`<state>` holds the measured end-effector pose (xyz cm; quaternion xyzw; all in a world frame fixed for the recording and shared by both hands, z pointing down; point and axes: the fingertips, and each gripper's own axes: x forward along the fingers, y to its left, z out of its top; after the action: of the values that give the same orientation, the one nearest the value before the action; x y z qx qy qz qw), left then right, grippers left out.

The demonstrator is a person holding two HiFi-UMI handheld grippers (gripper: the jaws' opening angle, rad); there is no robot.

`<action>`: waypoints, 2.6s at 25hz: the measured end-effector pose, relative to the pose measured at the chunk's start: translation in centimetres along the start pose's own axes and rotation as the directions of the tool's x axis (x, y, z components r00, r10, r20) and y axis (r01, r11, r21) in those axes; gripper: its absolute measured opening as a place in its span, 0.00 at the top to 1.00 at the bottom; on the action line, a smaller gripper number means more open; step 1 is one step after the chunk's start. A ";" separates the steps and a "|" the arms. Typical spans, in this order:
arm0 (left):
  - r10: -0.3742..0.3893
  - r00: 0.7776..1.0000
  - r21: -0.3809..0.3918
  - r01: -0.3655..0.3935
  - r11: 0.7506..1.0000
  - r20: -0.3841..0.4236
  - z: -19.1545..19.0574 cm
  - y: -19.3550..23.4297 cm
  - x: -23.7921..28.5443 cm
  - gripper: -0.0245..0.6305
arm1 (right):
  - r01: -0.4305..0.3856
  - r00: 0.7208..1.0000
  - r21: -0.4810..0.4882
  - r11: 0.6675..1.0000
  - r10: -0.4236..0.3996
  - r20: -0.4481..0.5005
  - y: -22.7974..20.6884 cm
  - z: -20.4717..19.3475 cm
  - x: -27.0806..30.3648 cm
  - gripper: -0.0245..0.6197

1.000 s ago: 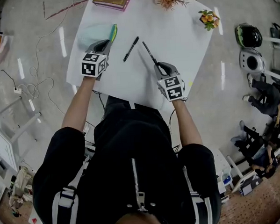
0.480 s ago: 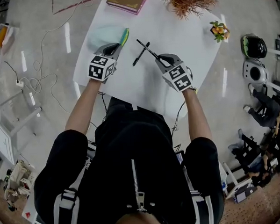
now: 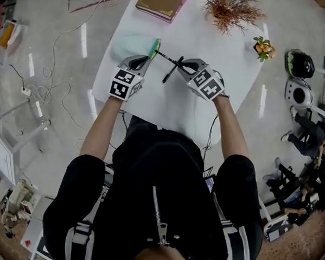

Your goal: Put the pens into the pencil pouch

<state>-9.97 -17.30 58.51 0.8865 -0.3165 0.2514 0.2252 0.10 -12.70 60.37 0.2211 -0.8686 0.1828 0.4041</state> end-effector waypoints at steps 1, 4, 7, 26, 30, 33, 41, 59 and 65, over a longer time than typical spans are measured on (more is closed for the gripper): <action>-0.004 1.000 0.000 0.004 1.000 0.000 0.1 0.0 -0.1 0.90 | -0.009 1.000 -0.006 1.000 0.009 -0.002 0.0 0.4 0.4 0.86; -0.014 1.000 0.016 0.014 1.000 -0.006 0.2 -0.1 -0.3 0.91 | -0.032 0.999 -0.016 0.999 0.032 0.002 -0.2 1.7 1.3 0.86; -0.021 1.000 0.036 0.021 0.999 -0.014 0.3 -0.2 -0.3 0.90 | -0.045 0.999 -0.025 0.999 0.045 0.012 -0.5 3.1 2.1 0.86; -0.105 0.994 0.010 0.104 0.994 0.032 1.8 -1.1 -0.9 0.91 | -0.071 0.992 -0.025 0.997 0.074 0.101 -0.3 8.1 5.5 0.86; -0.128 0.989 -0.035 0.130 0.991 0.069 2.5 -1.1 -1.2 0.90 | -0.062 0.991 -0.016 0.998 0.064 0.121 -0.5 8.7 5.8 0.86; -0.146 0.985 -0.050 0.151 0.987 0.093 3.1 -1.2 -1.7 0.91 | -0.056 0.988 -0.012 0.998 0.058 0.141 -0.4 9.0 6.2 0.86; -0.132 0.977 -0.102 0.150 0.983 0.168 4.5 -0.2 -2.8 0.91 | -0.025 0.993 -0.026 0.999 0.028 0.114 -0.6 7.8 7.1 0.85; -0.062 0.996 -0.095 0.069 0.993 0.068 2.4 0.7 -0.8 0.90 | 0.155 0.970 0.252 0.955 -0.196 0.146 -4.0 3.1 2.9 0.77; -0.044 0.998 -0.088 0.048 0.995 0.050 1.9 1.3 -0.5 0.90 | 0.229 0.956 0.368 0.901 -0.279 0.088 -4.1 -1.1 1.8 0.74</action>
<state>-10.58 -19.01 57.06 0.8885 -0.3121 0.2105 0.2624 1.97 -16.03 62.98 0.4137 -0.8111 0.2658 0.3166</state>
